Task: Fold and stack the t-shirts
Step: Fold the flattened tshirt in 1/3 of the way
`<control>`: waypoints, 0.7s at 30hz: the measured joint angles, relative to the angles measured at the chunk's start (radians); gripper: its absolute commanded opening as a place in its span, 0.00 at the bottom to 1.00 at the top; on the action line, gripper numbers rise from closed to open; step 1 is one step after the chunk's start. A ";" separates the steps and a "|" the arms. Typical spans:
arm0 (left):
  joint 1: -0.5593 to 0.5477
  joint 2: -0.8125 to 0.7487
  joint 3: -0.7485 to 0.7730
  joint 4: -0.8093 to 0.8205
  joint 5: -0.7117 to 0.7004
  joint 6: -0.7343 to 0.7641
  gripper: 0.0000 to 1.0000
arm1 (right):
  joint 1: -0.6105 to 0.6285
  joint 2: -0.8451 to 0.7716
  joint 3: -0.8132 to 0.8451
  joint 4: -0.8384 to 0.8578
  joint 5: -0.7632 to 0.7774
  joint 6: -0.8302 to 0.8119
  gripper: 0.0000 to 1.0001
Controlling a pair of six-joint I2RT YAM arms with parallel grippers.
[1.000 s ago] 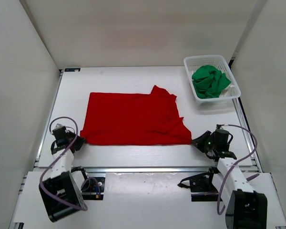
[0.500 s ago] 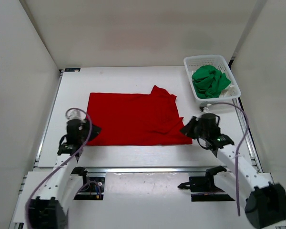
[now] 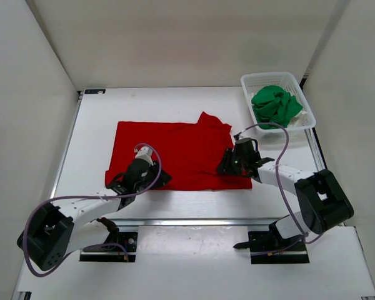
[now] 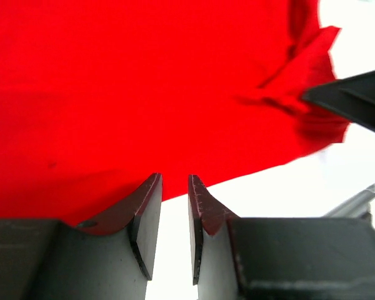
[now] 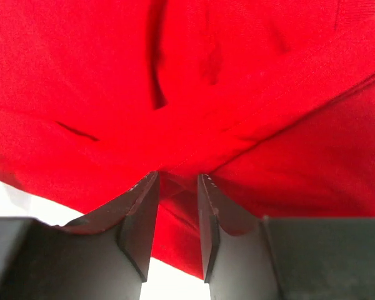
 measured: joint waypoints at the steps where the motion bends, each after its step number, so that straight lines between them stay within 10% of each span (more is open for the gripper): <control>1: -0.010 -0.001 0.000 0.021 -0.001 -0.003 0.35 | 0.000 0.005 -0.002 0.008 -0.001 0.006 0.31; 12: 0.015 -0.073 -0.087 0.080 0.000 -0.037 0.34 | -0.007 0.005 -0.026 0.029 -0.003 0.049 0.35; 21: 0.020 -0.077 -0.098 0.083 0.000 -0.040 0.33 | -0.035 0.033 -0.039 0.083 -0.074 0.076 0.03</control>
